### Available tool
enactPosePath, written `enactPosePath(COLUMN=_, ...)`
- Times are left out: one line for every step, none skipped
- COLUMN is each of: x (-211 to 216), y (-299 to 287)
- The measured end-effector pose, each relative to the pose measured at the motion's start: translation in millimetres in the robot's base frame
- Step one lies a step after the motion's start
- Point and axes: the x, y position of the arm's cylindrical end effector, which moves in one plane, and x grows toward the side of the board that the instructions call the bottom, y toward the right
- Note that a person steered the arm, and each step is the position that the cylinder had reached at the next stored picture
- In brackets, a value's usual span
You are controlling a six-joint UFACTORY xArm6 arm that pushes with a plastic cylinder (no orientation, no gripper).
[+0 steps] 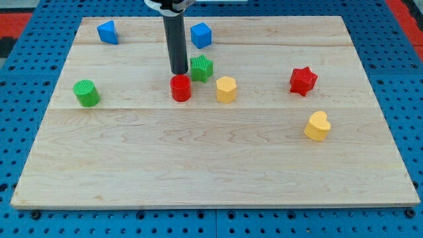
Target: Push the green star diagnol to the red star
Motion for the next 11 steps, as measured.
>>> enactPosePath(x=27.6, y=-17.7)
enactPosePath(x=15.6, y=-1.5)
enactPosePath(x=-1.3, y=11.4)
enactPosePath(x=-11.5, y=34.2)
enactPosePath(x=-17.9, y=93.6)
enactPosePath(x=-28.5, y=143.0)
enactPosePath(x=11.5, y=132.7)
enactPosePath(x=11.8, y=165.3)
enactPosePath(x=-19.5, y=177.0)
enactPosePath(x=-50.8, y=185.2)
enactPosePath(x=-49.8, y=115.1)
